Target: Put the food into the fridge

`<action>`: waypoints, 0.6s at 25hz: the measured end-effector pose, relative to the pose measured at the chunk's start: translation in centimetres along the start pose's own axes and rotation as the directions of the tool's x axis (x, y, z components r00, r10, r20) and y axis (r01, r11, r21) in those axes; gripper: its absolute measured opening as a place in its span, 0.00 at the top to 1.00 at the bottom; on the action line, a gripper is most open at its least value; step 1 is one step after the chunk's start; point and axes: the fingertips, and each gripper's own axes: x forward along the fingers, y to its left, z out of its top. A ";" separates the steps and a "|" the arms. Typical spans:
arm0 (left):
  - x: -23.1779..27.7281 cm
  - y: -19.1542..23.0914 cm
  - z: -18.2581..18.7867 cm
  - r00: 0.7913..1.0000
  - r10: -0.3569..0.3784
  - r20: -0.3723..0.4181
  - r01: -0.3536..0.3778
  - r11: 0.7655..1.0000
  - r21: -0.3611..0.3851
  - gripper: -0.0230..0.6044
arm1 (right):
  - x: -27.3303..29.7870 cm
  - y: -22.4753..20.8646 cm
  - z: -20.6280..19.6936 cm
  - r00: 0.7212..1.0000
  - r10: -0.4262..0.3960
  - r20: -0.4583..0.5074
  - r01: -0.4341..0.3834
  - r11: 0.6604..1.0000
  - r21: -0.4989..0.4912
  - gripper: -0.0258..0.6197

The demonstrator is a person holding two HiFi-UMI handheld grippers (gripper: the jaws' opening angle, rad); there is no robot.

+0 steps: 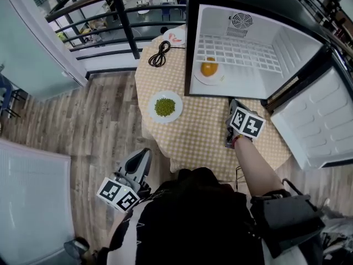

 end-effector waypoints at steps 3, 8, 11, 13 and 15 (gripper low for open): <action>-0.4 -1.2 -0.1 1.000 -0.018 0.007 0.018 1.000 0.010 0.94 | -2.0 0.4 -1.0 1.000 0.025 0.003 -0.025 1.000 0.009 0.93; -1.3 -3.6 -0.4 0.999 -0.049 0.011 0.049 0.998 0.026 0.94 | -5.6 1.6 -2.2 0.996 0.092 0.009 -0.093 0.995 0.022 0.93; -2.4 -5.1 -0.3 0.998 -0.065 0.023 0.064 0.997 0.040 0.94 | -7.8 3.6 -3.0 0.973 0.223 0.051 -0.225 0.974 0.037 0.93; -3.2 -5.9 -0.5 0.997 -0.071 0.028 0.069 0.997 0.044 0.94 | -9.7 4.9 -3.6 0.946 0.314 0.084 -0.318 0.947 0.044 0.93; -4.0 -6.5 -0.9 0.997 -0.077 0.032 0.075 0.996 0.041 0.94 | -11.9 6.4 -4.0 0.906 0.407 0.117 -0.414 0.909 0.050 0.93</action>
